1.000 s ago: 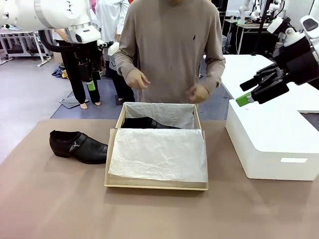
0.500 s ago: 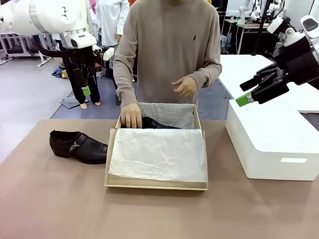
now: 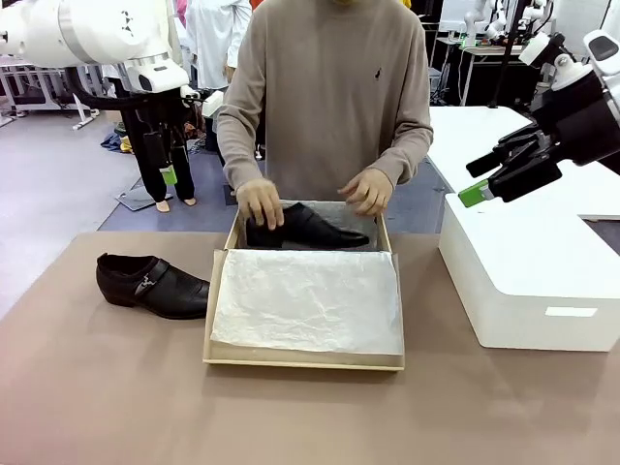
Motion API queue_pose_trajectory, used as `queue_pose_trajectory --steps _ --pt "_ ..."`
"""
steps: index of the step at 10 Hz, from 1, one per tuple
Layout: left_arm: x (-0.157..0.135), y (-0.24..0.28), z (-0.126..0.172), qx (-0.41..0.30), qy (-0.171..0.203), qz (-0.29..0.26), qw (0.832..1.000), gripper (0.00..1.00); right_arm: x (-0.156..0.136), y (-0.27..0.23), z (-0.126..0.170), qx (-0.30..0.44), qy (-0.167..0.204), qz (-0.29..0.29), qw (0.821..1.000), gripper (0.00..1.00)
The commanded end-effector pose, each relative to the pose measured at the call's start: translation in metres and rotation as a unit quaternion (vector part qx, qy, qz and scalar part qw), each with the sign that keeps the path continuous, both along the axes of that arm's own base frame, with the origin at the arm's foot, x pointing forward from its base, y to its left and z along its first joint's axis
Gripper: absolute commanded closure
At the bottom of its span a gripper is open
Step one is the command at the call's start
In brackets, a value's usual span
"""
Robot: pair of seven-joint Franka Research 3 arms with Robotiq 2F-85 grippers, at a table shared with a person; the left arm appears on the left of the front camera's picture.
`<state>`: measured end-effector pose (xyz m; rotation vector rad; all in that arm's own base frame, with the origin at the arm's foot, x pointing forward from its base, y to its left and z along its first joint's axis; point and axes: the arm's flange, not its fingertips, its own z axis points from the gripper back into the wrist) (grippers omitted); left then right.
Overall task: Pack the shoes into the box.
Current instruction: Place the other shoe of the Shoes into the Shoes Box.
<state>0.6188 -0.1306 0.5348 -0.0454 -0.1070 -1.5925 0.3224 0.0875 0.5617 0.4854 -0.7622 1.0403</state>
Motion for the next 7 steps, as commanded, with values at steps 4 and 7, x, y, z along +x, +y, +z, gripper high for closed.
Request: queue_pose_trajectory --steps 4,7 --pt "-0.003 0.006 0.001 0.018 -0.016 0.014 1.000 0.00 0.004 0.000 0.001 0.010 -0.009 0.012 1.000 0.00" --pt "-0.025 0.033 -0.004 0.030 -0.039 0.034 0.998 0.00 0.004 0.000 0.001 0.010 -0.009 0.012 1.000 0.00"
